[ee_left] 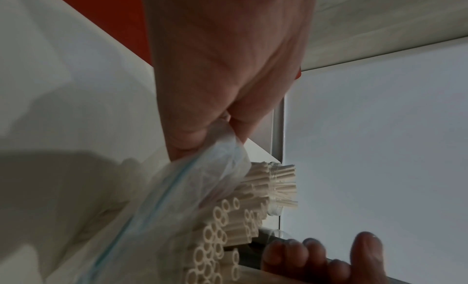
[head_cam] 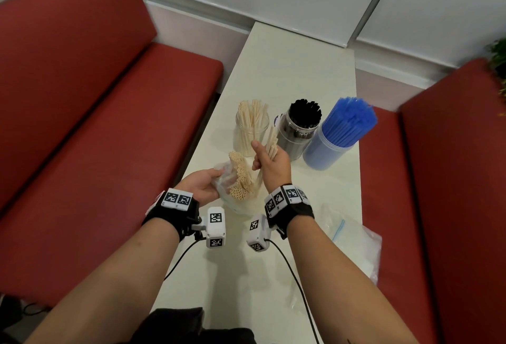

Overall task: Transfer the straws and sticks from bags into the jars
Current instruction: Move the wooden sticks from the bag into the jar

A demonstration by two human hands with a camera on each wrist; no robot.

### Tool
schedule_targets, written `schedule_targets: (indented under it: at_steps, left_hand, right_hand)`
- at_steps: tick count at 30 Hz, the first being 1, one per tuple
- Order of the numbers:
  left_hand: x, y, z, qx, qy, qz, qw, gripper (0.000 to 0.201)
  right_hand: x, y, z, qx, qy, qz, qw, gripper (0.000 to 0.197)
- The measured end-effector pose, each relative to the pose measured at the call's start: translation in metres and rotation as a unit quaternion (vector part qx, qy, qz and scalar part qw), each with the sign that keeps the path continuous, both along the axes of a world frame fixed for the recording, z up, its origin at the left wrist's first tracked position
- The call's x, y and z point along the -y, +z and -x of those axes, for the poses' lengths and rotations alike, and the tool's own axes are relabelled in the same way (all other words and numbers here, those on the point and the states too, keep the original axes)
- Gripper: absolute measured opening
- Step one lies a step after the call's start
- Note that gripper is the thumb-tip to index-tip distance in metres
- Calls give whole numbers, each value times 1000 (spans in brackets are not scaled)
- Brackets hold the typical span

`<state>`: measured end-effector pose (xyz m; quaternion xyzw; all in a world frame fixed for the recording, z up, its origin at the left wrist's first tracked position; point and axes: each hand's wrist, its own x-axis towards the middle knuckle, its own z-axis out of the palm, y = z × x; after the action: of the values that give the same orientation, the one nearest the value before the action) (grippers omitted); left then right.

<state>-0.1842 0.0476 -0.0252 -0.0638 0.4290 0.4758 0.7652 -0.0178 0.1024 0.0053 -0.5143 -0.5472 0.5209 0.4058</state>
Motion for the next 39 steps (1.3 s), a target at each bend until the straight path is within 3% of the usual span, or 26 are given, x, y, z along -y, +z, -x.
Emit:
schedule_targets:
  at_steps: [3,8,12,24,28,32,36,38,39]
  left_hand:
    - [-4,-2,3,-7,2,5,1000,27]
    - [-11,-4,6,-21,-7,15,1000,24]
    - [-18,-8,8,-27,-5,23,999,26]
    - [-30,-17,16,-28,3,26,999,28]
    - [-31,-18,16,-47,-26,8,999,33]
    - [-34,-19,15,-64,-47,-9,997,38]
    - [-35,-20,16,-68,-60,-13,996,36]
    - [-34,-20,16,-67,-63,-14,996,34]
    - [-33,-21,16,-67,-65,-14,996,32]
  right_hand:
    - [-19,16,2,-5,-6,-15,1000,39]
    - [-86,90,17,-61,-79,-111,989,42]
    - [-131,123,36,-104,-66,-148,981,50]
    - [-141,9,56,-6,-58,-13,998,42]
    - [-141,-3,54,3,-34,-12,999,36]
    - [-152,2,55,26,-31,-68,997,30]
    - [-157,6,60,123,-17,-198,972,7]
    - [-156,-6,63,276,66,-222,933,35]
    - [-152,-13,63,380,117,-206,894,49]
